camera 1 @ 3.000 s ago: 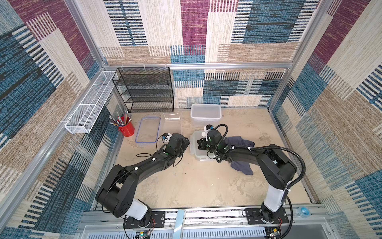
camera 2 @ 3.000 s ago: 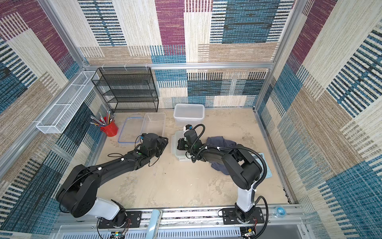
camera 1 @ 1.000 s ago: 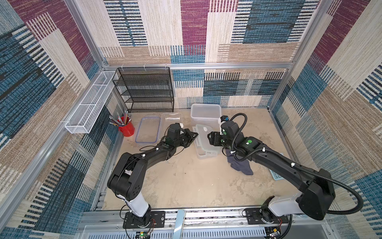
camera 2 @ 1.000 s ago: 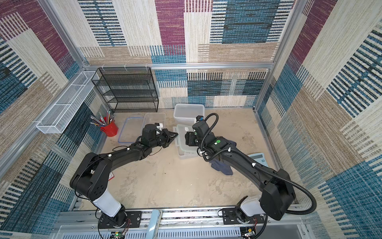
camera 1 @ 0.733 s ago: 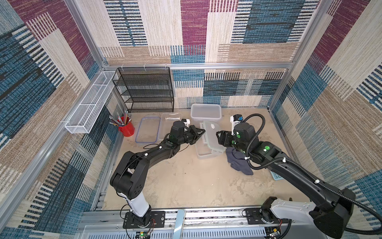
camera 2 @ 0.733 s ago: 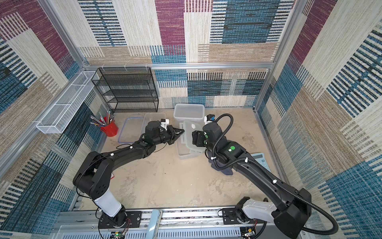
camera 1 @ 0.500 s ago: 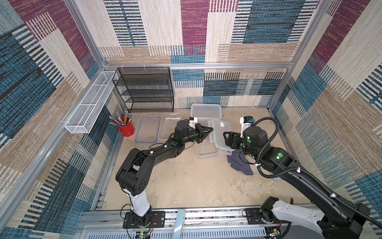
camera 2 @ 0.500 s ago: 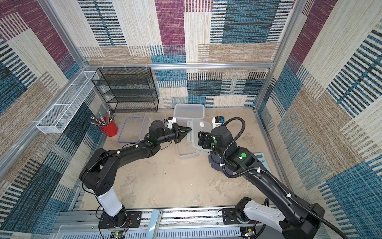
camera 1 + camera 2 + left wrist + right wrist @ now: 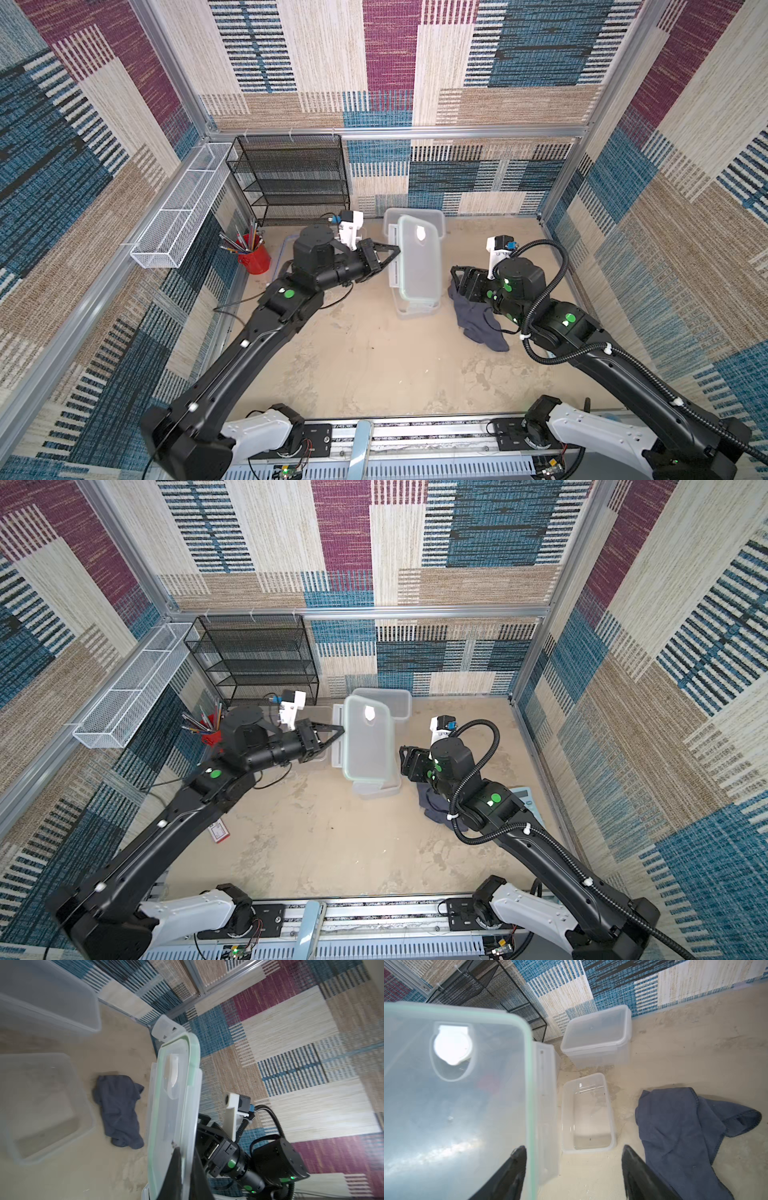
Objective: Wipe the insides of the lunch boxes
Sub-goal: Open the lid of the lunch box, then place the lid at the center of the board.
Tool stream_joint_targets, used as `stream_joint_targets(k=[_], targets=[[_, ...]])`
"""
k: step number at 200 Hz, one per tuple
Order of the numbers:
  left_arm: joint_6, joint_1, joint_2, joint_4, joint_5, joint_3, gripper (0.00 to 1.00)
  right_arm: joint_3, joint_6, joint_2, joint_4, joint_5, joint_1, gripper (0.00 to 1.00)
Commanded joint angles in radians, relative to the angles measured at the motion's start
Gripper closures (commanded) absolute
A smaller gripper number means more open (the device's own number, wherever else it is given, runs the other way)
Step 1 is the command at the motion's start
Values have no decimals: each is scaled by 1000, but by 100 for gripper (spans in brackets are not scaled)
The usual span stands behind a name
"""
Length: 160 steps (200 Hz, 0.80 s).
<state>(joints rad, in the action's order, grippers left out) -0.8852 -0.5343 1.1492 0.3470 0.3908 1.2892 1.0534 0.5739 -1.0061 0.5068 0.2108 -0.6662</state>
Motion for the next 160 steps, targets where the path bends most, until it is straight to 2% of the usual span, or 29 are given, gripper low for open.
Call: stream_joint_targets(k=[1,28,63,107,160], targets=[[266,3,-46,523,-243,47,100,4,-15,-23,-66,-31,-1,27],[340,2,-88,749,-386,82,100,14,-19,-45,-77,-47,-1,27],[332,3,-142,916,-600,26,100,23,-25,-57,-82,-56,0,27],[311,-4,-103,922,-669,-61,100,40,-29,-96,-92,-80,-1,28],[303,-67,-56,838,-770,-180,100,49,-28,-120,-100,-88,0,28]])
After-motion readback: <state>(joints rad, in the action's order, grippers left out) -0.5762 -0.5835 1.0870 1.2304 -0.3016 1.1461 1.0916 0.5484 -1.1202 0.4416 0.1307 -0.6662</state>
